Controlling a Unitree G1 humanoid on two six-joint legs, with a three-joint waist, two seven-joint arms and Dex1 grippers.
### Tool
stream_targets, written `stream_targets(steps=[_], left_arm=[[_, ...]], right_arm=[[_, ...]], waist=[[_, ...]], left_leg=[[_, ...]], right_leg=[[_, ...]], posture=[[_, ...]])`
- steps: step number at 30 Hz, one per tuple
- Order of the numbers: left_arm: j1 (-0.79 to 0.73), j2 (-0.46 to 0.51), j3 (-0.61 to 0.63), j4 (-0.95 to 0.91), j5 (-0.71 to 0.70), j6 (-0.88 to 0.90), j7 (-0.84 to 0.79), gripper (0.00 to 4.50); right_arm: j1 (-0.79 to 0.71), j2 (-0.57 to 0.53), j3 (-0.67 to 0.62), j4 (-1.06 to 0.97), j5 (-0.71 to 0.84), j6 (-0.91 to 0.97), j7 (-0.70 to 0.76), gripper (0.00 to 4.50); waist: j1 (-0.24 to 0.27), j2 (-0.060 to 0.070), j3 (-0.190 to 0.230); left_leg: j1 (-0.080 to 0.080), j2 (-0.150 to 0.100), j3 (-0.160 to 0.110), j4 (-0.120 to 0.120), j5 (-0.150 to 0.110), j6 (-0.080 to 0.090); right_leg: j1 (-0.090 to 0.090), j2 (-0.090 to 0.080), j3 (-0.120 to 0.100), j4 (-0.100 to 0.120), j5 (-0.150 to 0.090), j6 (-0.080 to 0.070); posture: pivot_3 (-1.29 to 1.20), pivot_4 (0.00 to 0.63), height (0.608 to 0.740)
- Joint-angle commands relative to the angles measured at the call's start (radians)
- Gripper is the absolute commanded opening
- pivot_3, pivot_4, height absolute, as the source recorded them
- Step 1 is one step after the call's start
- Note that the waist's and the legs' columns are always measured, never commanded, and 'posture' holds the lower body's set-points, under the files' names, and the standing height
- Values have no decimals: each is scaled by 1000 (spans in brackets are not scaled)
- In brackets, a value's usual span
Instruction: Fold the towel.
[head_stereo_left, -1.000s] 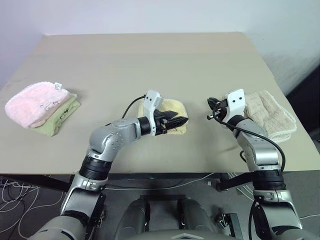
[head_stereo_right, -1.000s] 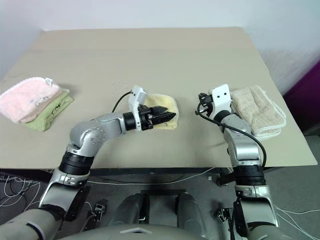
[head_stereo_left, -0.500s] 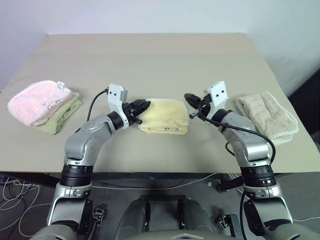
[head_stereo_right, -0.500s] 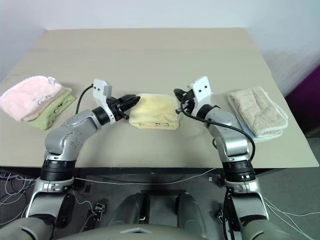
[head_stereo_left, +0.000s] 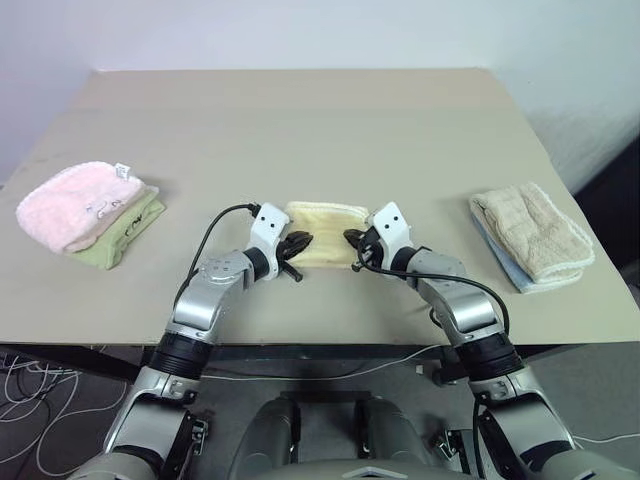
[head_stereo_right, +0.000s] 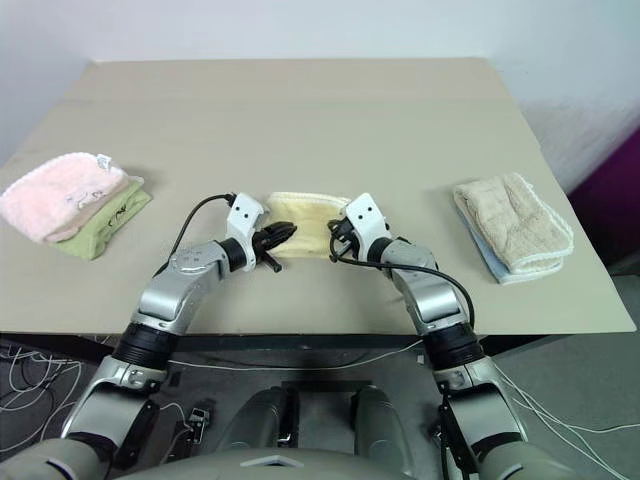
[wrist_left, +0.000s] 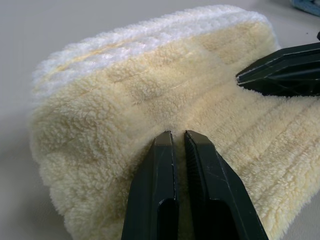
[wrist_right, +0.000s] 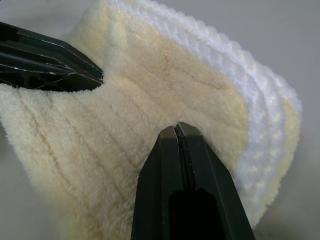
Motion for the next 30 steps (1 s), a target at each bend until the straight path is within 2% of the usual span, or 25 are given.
stream_targets(steps=[1, 3, 5, 8, 11, 14, 19, 20, 30], left_arm=[[16, -13, 145, -67, -108, 0, 6, 413], [15, -1, 210, -104, -155, 12, 3, 413], [22, 66, 233, -92, -100, -23, 6, 413], [44, 158, 217, -48, -7, -79, 3, 377], [68, 199, 197, -18, 40, -123, -10, 377], [90, 201, 202, -13, 49, -138, -19, 377], [113, 183, 205, -37, 48, -140, -10, 377], [115, 181, 206, -39, 47, -140, -8, 377], [142, 174, 193, -63, 48, -147, -23, 377]], right_arm=[[16, -20, -75, -108, 57, -17, 28, 0], [23, -38, -113, -160, 95, 12, 42, 0], [34, -58, -169, -207, 187, 102, 79, 0], [50, -83, -209, -235, 268, 226, 103, 616], [36, -68, -265, -222, 362, 383, 70, 1608], [2, -28, -347, -185, 477, 557, 17, 2578], [-51, 49, -463, -128, 597, 711, -88, 4273], [-57, 58, -476, -123, 608, 726, -104, 4450], [-52, 95, -417, -94, 596, 777, -176, 4450]], waist=[[-1, 0, 0], [-1, 0, 1], [-2, 0, 1], [-2, 0, 1], [0, 0, 1], [1, 0, 1], [0, 0, 1], [-1, 0, 1], [-3, 0, 1]], left_leg=[[0, 0, 0, 0, 0, 0], [-2, 0, 0, 1, 0, 0], [-3, 0, 0, 1, 0, 0], [-3, 0, 0, 0, 0, 0], [-2, 0, 0, 0, 0, 0], [-3, 0, 0, 0, 0, 0], [-3, 0, 0, 0, 0, 0], [-3, 0, 0, 0, 0, 0], [-3, 0, 0, 0, 0, 1]], right_leg=[[-1, 0, 0, 0, 0, 0], [-3, 0, 0, 2, 0, 0], [-4, 0, 0, 2, 0, 0], [-4, 0, 0, 2, 0, 0], [-3, 0, 0, 1, 0, 0], [-3, -2, 1, 2, 0, 0], [-4, -3, 1, 2, 0, 0], [-4, -3, 2, 2, 0, 0], [-4, -2, 2, 2, 0, 0]], posture=[[0, 150, 740], [0, 150, 740], [0, 150, 740], [0, 150, 740], [0, 150, 740], [0, 150, 740], [0, 150, 740], [0, 150, 740], [0, 150, 740]])
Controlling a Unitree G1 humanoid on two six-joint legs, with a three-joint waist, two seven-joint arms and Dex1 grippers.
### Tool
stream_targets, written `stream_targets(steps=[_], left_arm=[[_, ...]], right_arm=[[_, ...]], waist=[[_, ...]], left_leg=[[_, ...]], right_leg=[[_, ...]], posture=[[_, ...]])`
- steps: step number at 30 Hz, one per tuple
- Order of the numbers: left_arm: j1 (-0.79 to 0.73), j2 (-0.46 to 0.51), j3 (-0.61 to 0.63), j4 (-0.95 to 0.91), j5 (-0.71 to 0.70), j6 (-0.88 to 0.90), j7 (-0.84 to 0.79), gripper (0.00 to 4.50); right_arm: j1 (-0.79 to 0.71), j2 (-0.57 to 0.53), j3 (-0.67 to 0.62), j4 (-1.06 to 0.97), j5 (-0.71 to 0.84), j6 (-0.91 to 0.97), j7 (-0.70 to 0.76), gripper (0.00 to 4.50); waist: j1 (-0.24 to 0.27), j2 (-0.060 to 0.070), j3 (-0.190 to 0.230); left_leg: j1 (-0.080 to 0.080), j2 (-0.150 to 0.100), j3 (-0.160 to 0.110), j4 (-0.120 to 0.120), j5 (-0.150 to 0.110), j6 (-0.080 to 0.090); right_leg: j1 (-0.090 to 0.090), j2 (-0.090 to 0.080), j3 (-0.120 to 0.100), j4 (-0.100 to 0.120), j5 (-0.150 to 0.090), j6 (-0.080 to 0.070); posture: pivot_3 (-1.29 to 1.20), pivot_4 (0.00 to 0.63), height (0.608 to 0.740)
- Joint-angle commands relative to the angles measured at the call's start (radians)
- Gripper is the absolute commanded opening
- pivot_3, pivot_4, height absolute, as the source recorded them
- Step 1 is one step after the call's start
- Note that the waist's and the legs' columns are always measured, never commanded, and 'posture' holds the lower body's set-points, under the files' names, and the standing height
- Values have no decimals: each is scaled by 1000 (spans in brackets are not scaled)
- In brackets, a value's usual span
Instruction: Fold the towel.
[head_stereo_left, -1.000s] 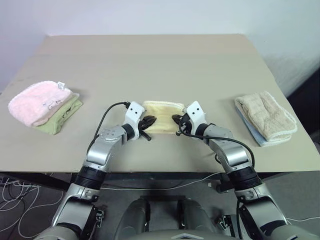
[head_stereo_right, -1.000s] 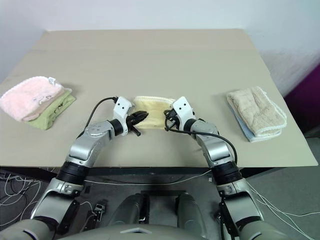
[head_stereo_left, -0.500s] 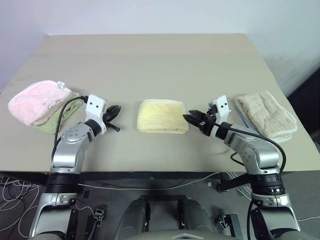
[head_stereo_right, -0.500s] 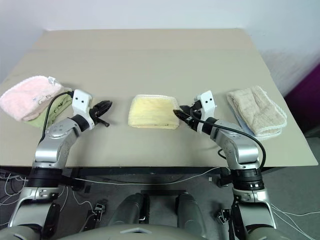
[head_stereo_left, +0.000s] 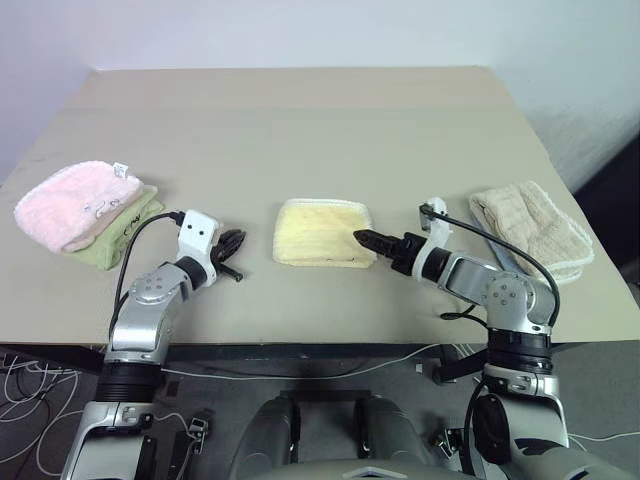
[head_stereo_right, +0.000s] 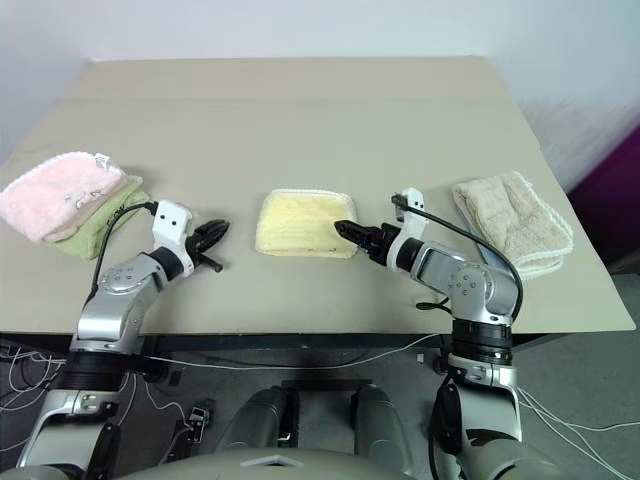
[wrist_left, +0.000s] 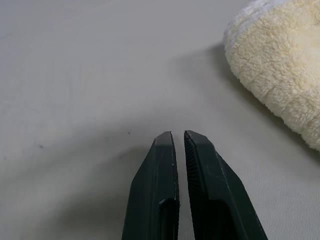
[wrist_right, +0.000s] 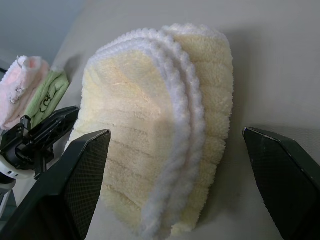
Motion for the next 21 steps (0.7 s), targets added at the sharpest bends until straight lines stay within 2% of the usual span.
stream_targets(steps=[1, 7, 12, 17, 21], left_arm=[[0, 0, -2, -34, 7, -26, -14, 377], [-10, -13, -17, -22, 12, -42, -26, 377], [-9, -18, -13, -18, 15, -52, -25, 377], [3, -19, -11, -33, 16, -49, -23, 377], [2, -19, -12, -31, 17, -51, -22, 377]], right_arm=[[-14, 37, 32, -4, 22, 38, -11, 4450], [-66, 132, 3, 40, 62, 86, -50, 4450], [-101, 163, -45, 88, 81, 92, -79, 4450], [-112, 168, -85, 120, 95, 96, -99, 2940], [-110, 169, -101, 117, 103, 100, -107, 1569]], waist=[[-1, 0, 0], [-8, 0, 0], [-4, 0, 0], [-4, 0, 0], [-4, 0, 0]], left_leg=[[0, 0, 0, 0, 0, 0], [0, 2, 1, -1, 0, 0], [0, 1, 2, -1, 0, 0], [0, 1, 2, -1, 0, 0], [0, 1, 2, -1, 0, 0]], right_leg=[[0, 0, 0, 0, 0, 0], [-2, 2, 0, 1, 0, 0], [-2, 1, 1, 1, 0, 0], [-2, 1, 1, 1, 0, 0], [-2, 2, 1, 1, 0, 0]], posture=[[0, 150, 740], [0, 150, 740], [0, 150, 740], [0, 150, 740], [0, 150, 740]])
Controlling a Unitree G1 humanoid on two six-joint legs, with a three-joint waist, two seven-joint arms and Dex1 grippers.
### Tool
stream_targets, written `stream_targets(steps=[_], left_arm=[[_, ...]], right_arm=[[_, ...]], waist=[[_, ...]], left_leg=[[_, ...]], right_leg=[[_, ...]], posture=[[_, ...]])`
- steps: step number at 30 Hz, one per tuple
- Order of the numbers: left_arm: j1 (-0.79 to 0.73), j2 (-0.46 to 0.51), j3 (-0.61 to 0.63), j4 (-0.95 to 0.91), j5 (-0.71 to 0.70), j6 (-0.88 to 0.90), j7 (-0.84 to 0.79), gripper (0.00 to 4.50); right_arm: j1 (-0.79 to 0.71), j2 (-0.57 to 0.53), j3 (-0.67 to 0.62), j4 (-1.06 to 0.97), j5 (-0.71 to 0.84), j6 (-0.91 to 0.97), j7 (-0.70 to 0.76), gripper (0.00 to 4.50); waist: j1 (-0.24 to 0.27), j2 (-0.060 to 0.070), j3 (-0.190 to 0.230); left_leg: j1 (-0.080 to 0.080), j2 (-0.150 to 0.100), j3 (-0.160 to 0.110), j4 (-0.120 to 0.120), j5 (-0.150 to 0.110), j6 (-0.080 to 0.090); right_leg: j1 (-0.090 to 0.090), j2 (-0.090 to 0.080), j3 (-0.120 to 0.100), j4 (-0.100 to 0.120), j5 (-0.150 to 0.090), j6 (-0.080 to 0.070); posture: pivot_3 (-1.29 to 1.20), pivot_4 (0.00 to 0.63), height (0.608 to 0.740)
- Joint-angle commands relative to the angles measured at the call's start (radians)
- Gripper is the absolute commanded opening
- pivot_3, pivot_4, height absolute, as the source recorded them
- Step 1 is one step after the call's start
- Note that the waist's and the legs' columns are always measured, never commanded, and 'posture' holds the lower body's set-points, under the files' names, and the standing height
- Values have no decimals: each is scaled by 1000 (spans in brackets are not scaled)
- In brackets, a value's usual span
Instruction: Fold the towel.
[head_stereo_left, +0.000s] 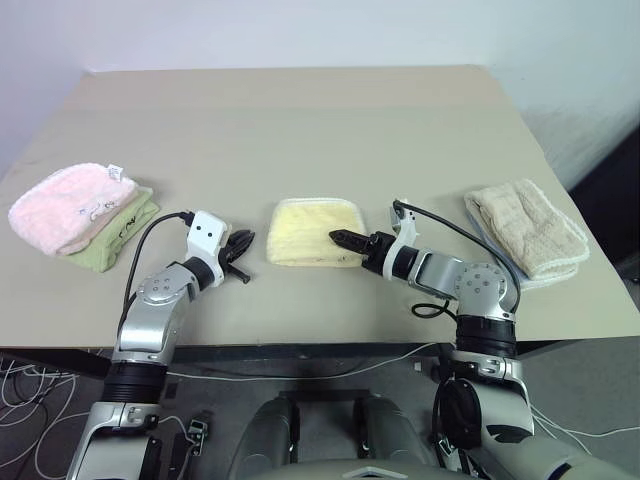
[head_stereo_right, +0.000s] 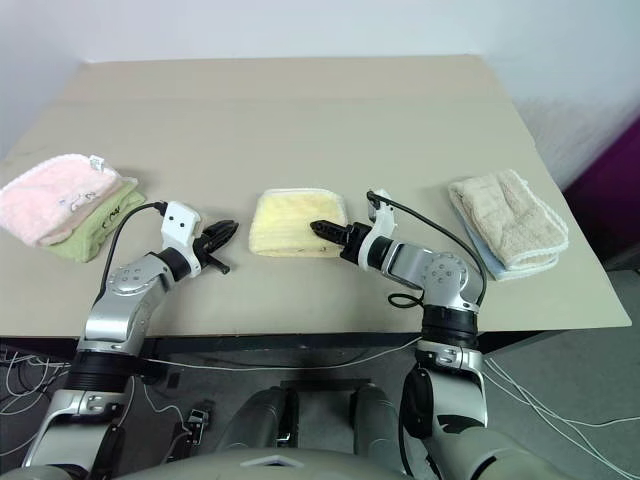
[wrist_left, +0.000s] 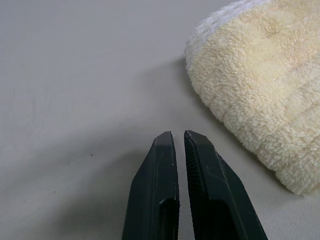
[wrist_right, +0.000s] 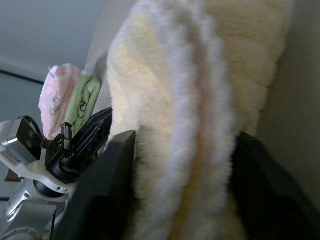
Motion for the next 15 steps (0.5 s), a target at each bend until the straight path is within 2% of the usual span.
stream_targets(steps=[1, 5, 10, 15], left_arm=[[2, 1, 10, -31, 6, -24, 0, 377], [-2, -2, 5, -31, 9, -25, -2, 377], [-15, -9, -11, -20, 19, -33, -16, 377], [-49, -25, -38, 29, 23, -47, -40, 377]], right_arm=[[-16, 11, -17, -24, 40, 8, -8, 1189], [-8, 7, -43, -64, 77, 15, -24, 21], [-6, -41, -138, -181, 159, 12, -65, 5], [-63, -221, -358, -257, 241, -62, -205, 5]], waist=[[0, 0, 0], [0, 0, 0], [5, 0, 0], [18, 0, 0]], left_leg=[[0, 0, 0, 0, 0, 0], [0, 0, 0, 0, 0, 0], [-1, -1, 0, 0, 0, 0], [-2, -3, -1, 1, 0, 1]], right_leg=[[0, 0, 0, 0, 0, 0], [0, 0, 0, 0, 0, 0], [0, 0, 0, 0, 0, 0], [0, -1, -1, 0, 0, 0]], posture=[[0, 150, 740], [0, 150, 740], [0, 150, 740], [0, 150, 740]])
